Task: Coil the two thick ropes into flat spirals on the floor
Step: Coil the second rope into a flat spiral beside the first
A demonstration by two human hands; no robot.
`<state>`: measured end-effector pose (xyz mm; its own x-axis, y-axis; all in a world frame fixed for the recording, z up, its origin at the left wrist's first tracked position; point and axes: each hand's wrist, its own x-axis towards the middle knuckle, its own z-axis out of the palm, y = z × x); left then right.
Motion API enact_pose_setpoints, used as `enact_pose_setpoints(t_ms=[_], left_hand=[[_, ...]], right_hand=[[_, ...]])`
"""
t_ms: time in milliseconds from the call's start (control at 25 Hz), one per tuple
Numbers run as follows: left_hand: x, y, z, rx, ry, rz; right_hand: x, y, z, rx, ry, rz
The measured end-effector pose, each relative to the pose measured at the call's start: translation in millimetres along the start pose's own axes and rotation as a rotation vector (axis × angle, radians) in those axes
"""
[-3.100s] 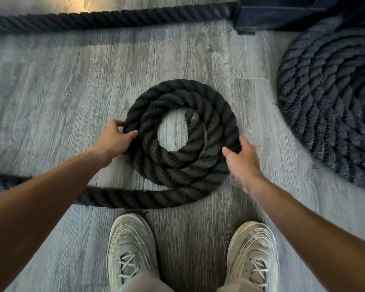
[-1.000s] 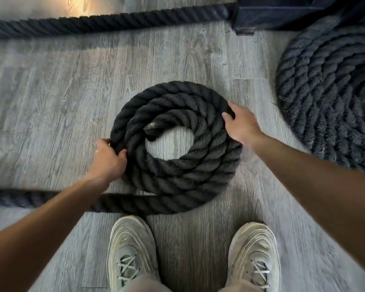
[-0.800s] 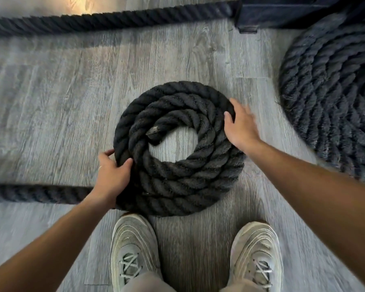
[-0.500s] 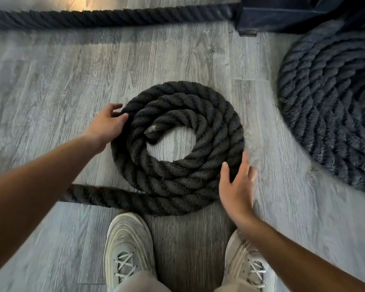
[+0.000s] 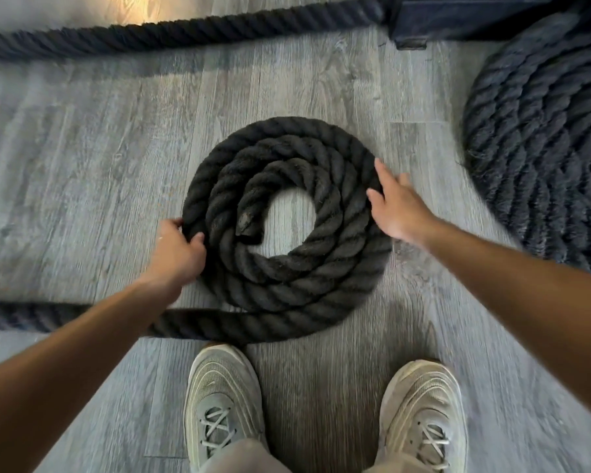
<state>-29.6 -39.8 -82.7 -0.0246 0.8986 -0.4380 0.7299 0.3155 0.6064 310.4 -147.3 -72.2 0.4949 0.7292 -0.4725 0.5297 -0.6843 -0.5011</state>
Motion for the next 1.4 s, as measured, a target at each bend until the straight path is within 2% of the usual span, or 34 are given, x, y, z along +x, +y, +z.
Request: enact_pose_setpoints(t_ms=[80,160,280,360,440,520,640,760,840,920,1000,1120,1280,1400], left_hand=[[-25,-16,3,-0.046,-0.054,-0.041],[-41,-22,6,-0.152,-0.105,-0.102],[-34,-10,2,-0.254,0.004,-0.129],[-15,5,-3,-0.245,0.035,-0.039],[11,25,-6,-0.18,-0.021,0.072],[39,49,-7,-0.071,-0.067,0.143],[67,71,-5,0.082,-0.089,0.15],[69,65,1,0.188,-0.013,0.13],[52,51,1,0.089,0.031,0.044],[24,31,4,-0.124,0.008,-0.052],[-10,12,9,-0.297,-0.023,-0.142],[-32,1,11,-0.397,-0.062,-0.251],[15,20,-12,-0.372,-0.008,-0.157],[58,47,-24,-0.245,-0.073,-0.035]], right_hand=[[25,-17,-12,0.007,0.004,-0.008],[26,-21,-5,0.062,0.097,-0.017],[-19,-3,30,0.139,0.278,0.036],[-59,13,52,0.249,0.344,0.055],[-94,24,69,0.322,0.339,0.084],[-120,27,84,0.294,0.298,0.127],[-127,23,88,0.278,0.247,0.132],[-94,21,63,0.272,0.174,0.076],[-62,19,37,0.205,0.106,0.065],[-30,12,11,0.131,0.071,0.062],[-3,2,-8,0.108,0.088,0.025],[12,-5,-7,0.149,0.173,0.007],[-35,8,36,0.32,0.329,0.15],[-98,26,65,0.426,0.361,0.142]])
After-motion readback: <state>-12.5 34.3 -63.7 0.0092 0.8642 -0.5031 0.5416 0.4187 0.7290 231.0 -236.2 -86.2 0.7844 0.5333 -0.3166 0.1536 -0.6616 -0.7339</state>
